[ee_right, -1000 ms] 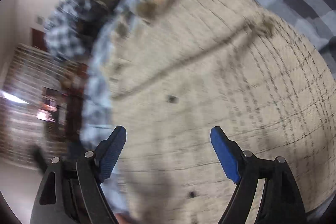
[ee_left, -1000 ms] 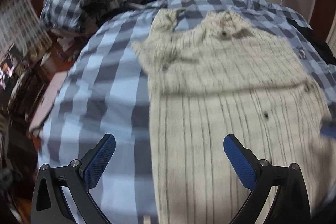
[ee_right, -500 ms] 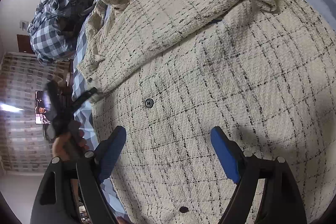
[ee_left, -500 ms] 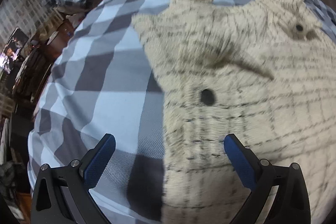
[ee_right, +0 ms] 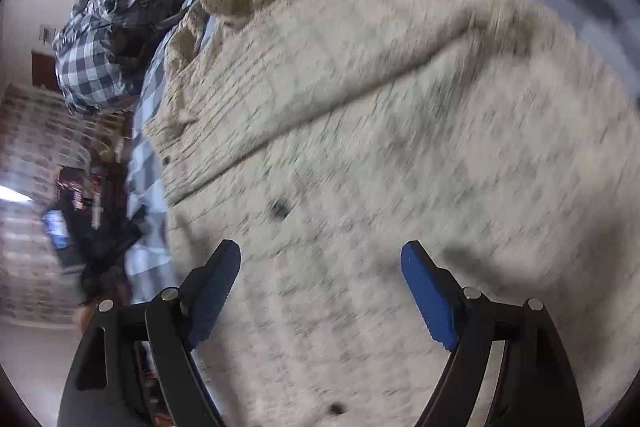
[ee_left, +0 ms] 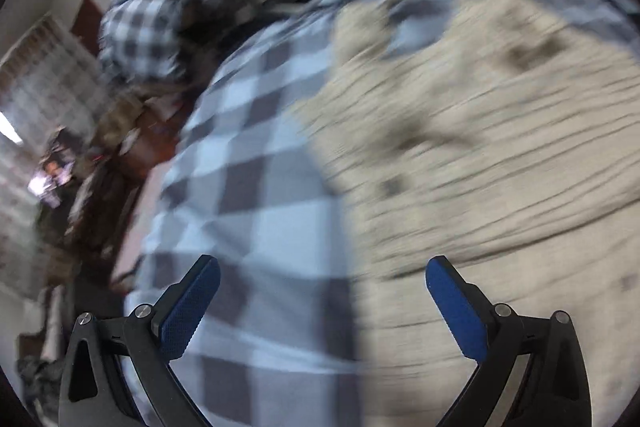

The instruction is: Fold small clothes

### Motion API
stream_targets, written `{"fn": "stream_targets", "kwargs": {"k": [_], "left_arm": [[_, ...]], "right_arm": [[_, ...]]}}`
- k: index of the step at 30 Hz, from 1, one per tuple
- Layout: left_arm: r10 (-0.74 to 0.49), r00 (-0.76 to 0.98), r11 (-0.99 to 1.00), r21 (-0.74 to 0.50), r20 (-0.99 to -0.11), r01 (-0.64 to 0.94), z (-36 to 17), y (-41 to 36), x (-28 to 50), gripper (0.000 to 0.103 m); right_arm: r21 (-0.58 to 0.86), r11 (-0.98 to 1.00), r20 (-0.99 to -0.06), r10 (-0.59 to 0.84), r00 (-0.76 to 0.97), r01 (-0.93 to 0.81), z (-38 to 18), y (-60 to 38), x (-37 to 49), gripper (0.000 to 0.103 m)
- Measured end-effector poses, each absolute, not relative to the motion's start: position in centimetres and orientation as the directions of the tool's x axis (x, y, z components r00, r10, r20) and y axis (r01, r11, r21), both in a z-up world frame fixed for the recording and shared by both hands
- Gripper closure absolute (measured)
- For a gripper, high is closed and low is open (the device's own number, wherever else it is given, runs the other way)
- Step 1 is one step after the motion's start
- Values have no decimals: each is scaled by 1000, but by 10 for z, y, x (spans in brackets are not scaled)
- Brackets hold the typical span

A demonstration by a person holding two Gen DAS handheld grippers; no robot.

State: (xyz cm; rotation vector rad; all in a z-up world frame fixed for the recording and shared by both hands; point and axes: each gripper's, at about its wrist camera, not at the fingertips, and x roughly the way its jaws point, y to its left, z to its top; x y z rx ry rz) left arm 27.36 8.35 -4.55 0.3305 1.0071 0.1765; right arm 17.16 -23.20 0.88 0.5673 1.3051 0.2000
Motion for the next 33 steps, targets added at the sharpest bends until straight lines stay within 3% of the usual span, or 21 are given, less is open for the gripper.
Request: {"fn": "stream_targets", "kwargs": {"k": [4, 7, 12, 16, 18, 19, 20, 23, 26, 28, 33], "left_arm": [[174, 551, 960, 264, -816, 89, -43, 36, 272, 0], [170, 535, 955, 272, -828, 116, -59, 21, 278, 0], [220, 476, 951, 296, -851, 89, -87, 26, 282, 0], [232, 430, 960, 277, -872, 44, -105, 54, 279, 0], [221, 380, 970, 244, -898, 15, -116, 68, 277, 0], [208, 362, 975, 223, -909, 2, -121, 74, 276, 0], [192, 355, 980, 200, -915, -13, -123, 80, 273, 0], [192, 376, 981, 180, -906, -66, -114, 93, 270, 0], [203, 440, 979, 173, -875, -106, -91, 94, 276, 0], [179, 502, 983, 135, -846, -123, -72, 89, 283, 0], [60, 560, 998, 52, -826, -30, -57, 45, 319, 0]], "right_arm": [[282, 919, -919, 176, 353, 274, 12, -294, 195, 23], [174, 926, -950, 68, 305, 336, -12, -330, 221, 23], [206, 922, -954, 114, 277, 329, -53, -359, 249, 24], [278, 834, -917, 83, 389, 477, -54, -398, 227, 39], [190, 835, -931, -14, 366, 516, -53, -403, 220, 45], [118, 838, -938, -82, 338, 533, -53, -405, 217, 18], [44, 834, -953, -130, 273, 550, -60, -411, 215, 6], [61, 816, -968, -92, 233, 574, -52, -424, 204, 6], [-2, 718, -935, -249, 254, 696, -1, -439, 175, 6], [96, 686, -871, -294, 395, 722, 38, -437, 153, 5], [164, 843, -865, -127, 485, 513, 31, -384, 202, 5]]}}
